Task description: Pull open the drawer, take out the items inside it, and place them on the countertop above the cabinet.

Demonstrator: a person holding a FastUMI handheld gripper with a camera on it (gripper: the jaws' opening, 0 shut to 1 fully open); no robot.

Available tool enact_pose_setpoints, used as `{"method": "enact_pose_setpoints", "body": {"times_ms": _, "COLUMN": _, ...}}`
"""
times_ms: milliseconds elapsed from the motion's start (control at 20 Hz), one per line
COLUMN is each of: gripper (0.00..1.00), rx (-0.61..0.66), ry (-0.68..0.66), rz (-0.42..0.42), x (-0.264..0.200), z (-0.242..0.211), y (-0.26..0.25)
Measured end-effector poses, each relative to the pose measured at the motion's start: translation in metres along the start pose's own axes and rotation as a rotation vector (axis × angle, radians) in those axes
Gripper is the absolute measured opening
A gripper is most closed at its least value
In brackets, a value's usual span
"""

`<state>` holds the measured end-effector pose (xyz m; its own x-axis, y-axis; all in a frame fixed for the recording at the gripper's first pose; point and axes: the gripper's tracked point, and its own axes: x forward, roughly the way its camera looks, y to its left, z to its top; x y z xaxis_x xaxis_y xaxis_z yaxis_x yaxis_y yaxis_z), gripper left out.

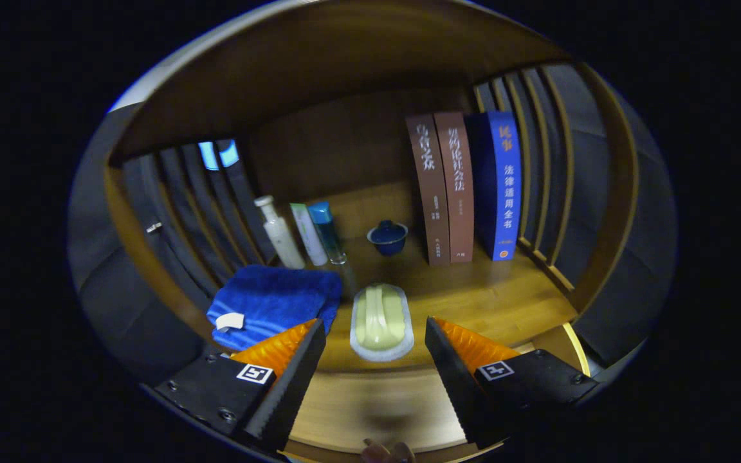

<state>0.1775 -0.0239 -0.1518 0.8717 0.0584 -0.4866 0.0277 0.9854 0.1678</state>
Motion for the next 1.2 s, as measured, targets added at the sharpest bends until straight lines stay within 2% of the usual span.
{"method": "enact_pose_setpoints", "body": {"times_ms": 250, "gripper": 0.99, "rx": -0.048, "ry": -0.191, "rz": -0.007, "x": -0.095, "z": -0.056, "y": 0.003}}
{"method": "enact_pose_setpoints", "body": {"times_ms": 400, "gripper": 0.99, "rx": -0.077, "ry": -0.227, "rz": -0.026, "x": -0.128, "z": -0.112, "y": 0.002}}
{"method": "enact_pose_setpoints", "body": {"times_ms": 550, "gripper": 0.99, "rx": -0.070, "ry": -0.210, "rz": -0.053, "x": -0.135, "z": -0.163, "y": -0.008}}
{"method": "enact_pose_setpoints", "body": {"times_ms": 700, "gripper": 0.99, "rx": -0.060, "ry": -0.199, "rz": -0.054, "x": -0.128, "z": -0.191, "y": -0.011}}
{"method": "enact_pose_setpoints", "body": {"times_ms": 900, "gripper": 0.99, "rx": -0.058, "ry": -0.144, "rz": -0.050, "x": -0.104, "z": -0.207, "y": -0.010}}
{"method": "enact_pose_setpoints", "body": {"times_ms": 1200, "gripper": 1.00, "rx": -0.061, "ry": -0.165, "rz": -0.048, "x": -0.088, "z": -0.197, "y": -0.011}}
